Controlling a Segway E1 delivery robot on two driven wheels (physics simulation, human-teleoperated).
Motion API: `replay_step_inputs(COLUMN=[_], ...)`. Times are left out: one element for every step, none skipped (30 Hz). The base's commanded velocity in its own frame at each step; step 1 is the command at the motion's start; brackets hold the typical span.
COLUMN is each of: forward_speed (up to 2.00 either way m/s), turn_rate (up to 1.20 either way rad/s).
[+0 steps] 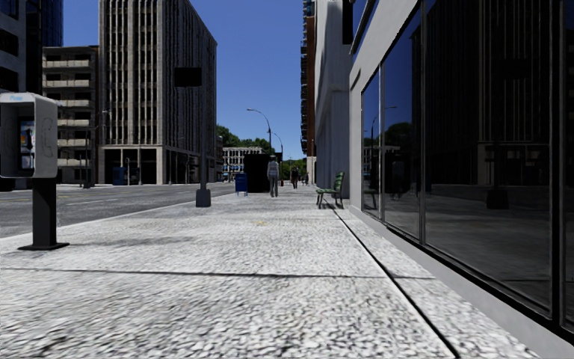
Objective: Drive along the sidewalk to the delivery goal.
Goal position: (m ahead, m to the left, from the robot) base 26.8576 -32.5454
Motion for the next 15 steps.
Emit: replay_step_inputs(forward_speed=[2.0,2.0,2.0,2.0,2.0,2.0,2.0,2.0,2.0,2.0,2.0,2.0,2.0,2.0,2.0], turn_rate=[0.0,0.0,0.0,0.0,0.0,0.0,0.0,0.0,0.0,0.0,0.0,0.0,0.0,0.0,0.0])
